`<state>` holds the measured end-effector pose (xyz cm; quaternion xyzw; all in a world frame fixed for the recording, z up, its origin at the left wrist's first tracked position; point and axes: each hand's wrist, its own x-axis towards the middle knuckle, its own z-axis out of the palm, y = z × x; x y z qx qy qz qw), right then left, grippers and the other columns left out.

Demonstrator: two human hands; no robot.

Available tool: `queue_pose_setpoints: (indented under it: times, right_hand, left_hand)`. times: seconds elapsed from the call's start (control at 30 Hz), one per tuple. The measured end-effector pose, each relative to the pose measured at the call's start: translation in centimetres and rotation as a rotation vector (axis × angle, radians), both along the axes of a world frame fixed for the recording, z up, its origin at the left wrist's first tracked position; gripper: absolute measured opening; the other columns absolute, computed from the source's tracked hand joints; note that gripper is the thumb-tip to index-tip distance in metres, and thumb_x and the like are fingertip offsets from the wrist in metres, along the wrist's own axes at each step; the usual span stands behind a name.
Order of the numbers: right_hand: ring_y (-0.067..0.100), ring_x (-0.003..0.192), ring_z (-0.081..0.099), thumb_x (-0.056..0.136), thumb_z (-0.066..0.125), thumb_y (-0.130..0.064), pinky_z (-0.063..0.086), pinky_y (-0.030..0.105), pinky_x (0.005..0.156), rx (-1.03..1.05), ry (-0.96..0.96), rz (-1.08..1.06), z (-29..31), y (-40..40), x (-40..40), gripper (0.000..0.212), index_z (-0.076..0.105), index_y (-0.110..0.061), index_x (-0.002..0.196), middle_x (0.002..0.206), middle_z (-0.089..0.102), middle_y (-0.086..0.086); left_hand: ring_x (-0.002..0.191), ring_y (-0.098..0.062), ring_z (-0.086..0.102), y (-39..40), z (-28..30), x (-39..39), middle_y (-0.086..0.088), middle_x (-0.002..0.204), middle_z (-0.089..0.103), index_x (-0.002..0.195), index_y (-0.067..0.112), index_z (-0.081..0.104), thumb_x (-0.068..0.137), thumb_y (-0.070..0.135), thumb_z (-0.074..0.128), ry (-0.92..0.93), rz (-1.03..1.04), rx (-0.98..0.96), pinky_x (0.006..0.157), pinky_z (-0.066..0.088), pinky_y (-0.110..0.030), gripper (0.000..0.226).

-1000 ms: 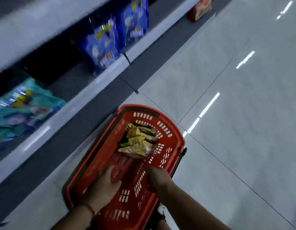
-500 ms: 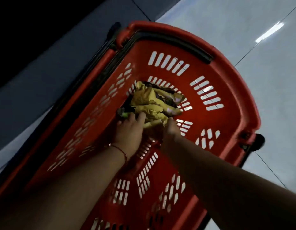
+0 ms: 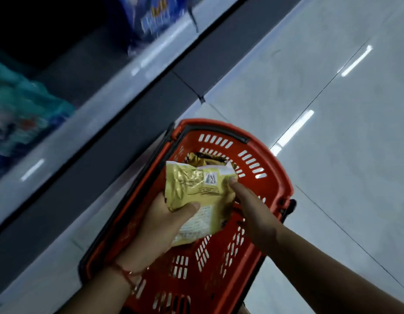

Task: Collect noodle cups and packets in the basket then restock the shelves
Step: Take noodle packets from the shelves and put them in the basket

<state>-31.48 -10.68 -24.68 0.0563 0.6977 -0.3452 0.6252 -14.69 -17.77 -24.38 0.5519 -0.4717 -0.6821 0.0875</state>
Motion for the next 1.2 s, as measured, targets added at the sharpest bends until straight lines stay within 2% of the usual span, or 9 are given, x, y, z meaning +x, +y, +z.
queue_pose_setpoints:
  times: [0.1, 0.23, 0.4, 0.53, 0.67, 0.77, 0.87, 0.97, 1.2]
  right_hand:
    - [0.015, 0.108, 0.067, 0.094, 0.050, -0.053, 0.045, 0.039, 0.102, -0.143, -0.066, -0.001, 8.9, -1.1, -0.9, 0.032, 0.073, -0.033, 0.104, 0.106, 0.075, -0.009]
    - [0.018, 0.108, 0.068, 0.092, 0.054, -0.051, 0.050, 0.042, 0.099, -0.316, 0.014, -0.008, 23.0, -2.2, -2.6, 0.038, 0.067, -0.028, 0.120, 0.113, 0.074, -0.003]
    - [0.030, 0.085, 0.060, 0.093, 0.061, -0.025, 0.044, 0.032, 0.065, -0.529, 0.074, -0.005, 40.8, -1.1, -2.9, 0.026, 0.064, -0.016, 0.117, 0.112, 0.067, 0.025]
    - [0.017, 0.079, 0.073, 0.094, 0.058, -0.014, 0.056, 0.026, 0.059, -0.703, 0.156, 0.098, 51.7, 0.2, -2.1, 0.024, 0.065, -0.014, 0.117, 0.100, 0.076, 0.007]
    - [0.006, 0.065, 0.070, 0.089, 0.067, -0.010, 0.055, 0.024, 0.052, -0.907, 0.283, 0.254, 61.3, 0.0, -1.9, 0.026, 0.065, -0.018, 0.114, 0.078, 0.075, -0.005]
    - [0.002, 0.068, 0.069, 0.077, 0.078, -0.019, 0.053, 0.027, 0.060, -1.070, 0.365, 0.356, 67.7, 0.0, -1.8, 0.037, 0.066, -0.026, 0.111, 0.082, 0.076, -0.009]
    - [0.003, 0.084, 0.070, 0.090, 0.068, -0.017, 0.052, 0.031, 0.075, -1.198, 0.417, 0.458, 73.5, 0.2, -0.8, 0.028, 0.066, -0.039, 0.108, 0.093, 0.075, -0.016]
    - [-0.002, 0.092, 0.068, 0.089, 0.068, -0.026, 0.050, 0.031, 0.086, -1.330, 0.463, 0.557, 78.1, 0.3, 0.7, 0.030, 0.064, -0.043, 0.113, 0.100, 0.073, -0.021]
    - [-0.002, 0.094, 0.068, 0.090, 0.067, -0.025, 0.050, 0.023, 0.079, -1.486, 0.373, 0.781, 83.5, -1.4, 8.3, 0.031, 0.060, -0.040, 0.117, 0.103, 0.072, -0.022]
  left_hand:
    - [0.091, 0.003, 0.069, -2.0, 10.2, -0.7, 0.022, 0.096, 0.074, 0.108, 0.025, 0.066, 0.087, 0.013, 0.066, 0.121, 0.014, -0.038, 0.067, 0.049, -0.006, 0.024]
    - [0.102, -0.003, 0.068, -3.6, 23.6, -1.1, 0.015, 0.108, 0.073, 0.117, 0.029, 0.063, 0.080, 0.036, 0.078, 0.123, -0.045, -0.258, 0.085, 0.052, -0.023, 0.040]
    - [0.115, 0.016, 0.053, -3.1, 43.2, -1.2, 0.028, 0.136, 0.050, 0.146, 0.052, 0.017, 0.078, 0.016, 0.081, 0.072, -0.090, -0.602, 0.090, 0.041, -0.007, 0.100]
    - [0.100, 0.014, 0.058, -0.3, 56.3, -0.2, 0.034, 0.125, 0.053, 0.125, 0.081, 0.001, 0.074, 0.035, 0.079, -0.102, -0.110, -0.820, 0.087, 0.049, -0.014, 0.104]
    - [0.092, 0.026, 0.051, 3.0, 66.6, 1.6, 0.037, 0.130, 0.044, 0.129, 0.077, 0.002, 0.085, 0.039, 0.071, -0.207, -0.088, -1.023, 0.074, 0.040, -0.002, 0.090]
    - [0.094, 0.008, 0.058, 5.8, 72.3, 2.9, 0.033, 0.133, 0.045, 0.132, 0.076, 0.000, 0.081, 0.053, 0.069, -0.321, 0.017, -1.140, 0.083, 0.048, -0.022, 0.089]
    - [0.087, 0.026, 0.049, 8.1, 76.6, 4.1, 0.045, 0.123, 0.035, 0.129, 0.078, 0.002, 0.081, 0.054, 0.069, -0.327, 0.162, -1.223, 0.075, 0.042, -0.007, 0.086]
    - [0.099, 0.025, 0.042, 10.1, 80.1, 5.8, 0.045, 0.135, 0.025, 0.132, 0.076, 0.002, 0.080, 0.059, 0.068, -0.354, 0.281, -1.297, 0.084, 0.039, -0.012, 0.085]
    - [0.125, 0.004, 0.034, 12.6, 83.8, 12.5, 0.033, 0.148, 0.025, 0.136, 0.071, 0.006, 0.079, 0.057, 0.071, -0.459, 0.532, -1.368, 0.091, 0.037, -0.023, 0.088]
